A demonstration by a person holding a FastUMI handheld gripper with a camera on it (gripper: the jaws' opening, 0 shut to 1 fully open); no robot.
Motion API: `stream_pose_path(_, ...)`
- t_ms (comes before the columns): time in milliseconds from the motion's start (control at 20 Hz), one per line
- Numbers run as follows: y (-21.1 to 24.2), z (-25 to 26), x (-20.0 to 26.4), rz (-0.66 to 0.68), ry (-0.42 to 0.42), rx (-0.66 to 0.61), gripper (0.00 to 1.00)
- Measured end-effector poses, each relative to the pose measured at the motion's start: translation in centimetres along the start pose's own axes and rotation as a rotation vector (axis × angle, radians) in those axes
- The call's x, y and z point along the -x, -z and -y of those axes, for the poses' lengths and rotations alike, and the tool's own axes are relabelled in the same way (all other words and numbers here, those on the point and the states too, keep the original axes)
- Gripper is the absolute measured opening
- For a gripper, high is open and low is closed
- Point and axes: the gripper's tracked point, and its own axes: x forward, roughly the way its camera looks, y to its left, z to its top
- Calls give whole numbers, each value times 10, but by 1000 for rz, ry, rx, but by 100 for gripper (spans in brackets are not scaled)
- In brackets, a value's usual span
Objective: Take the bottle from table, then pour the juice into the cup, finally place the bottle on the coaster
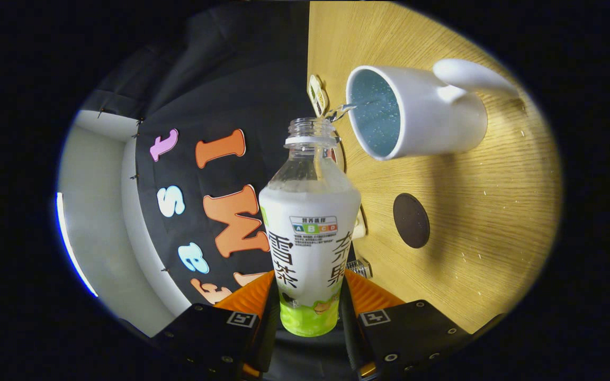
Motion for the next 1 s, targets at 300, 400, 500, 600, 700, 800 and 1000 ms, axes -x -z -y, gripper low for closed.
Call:
stream_pose_path(300,-5,7,1,16,17,-24,56)
stream_pose_path(400,-4,6,0,13,15,-33,56)
stream_pose_path(500,-3,4,-2,11,11,-44,56)
stream_pose_path(600,-3,2,-3,12,7,-62,56)
stream_pose_path(700,-3,-1,-3,13,0,-81,56)
stream_pose_path(800,-3,-4,-4,15,-5,-86,56)
stream_pose_path(1000,-8,-9,-6,25,-14,-100,56)
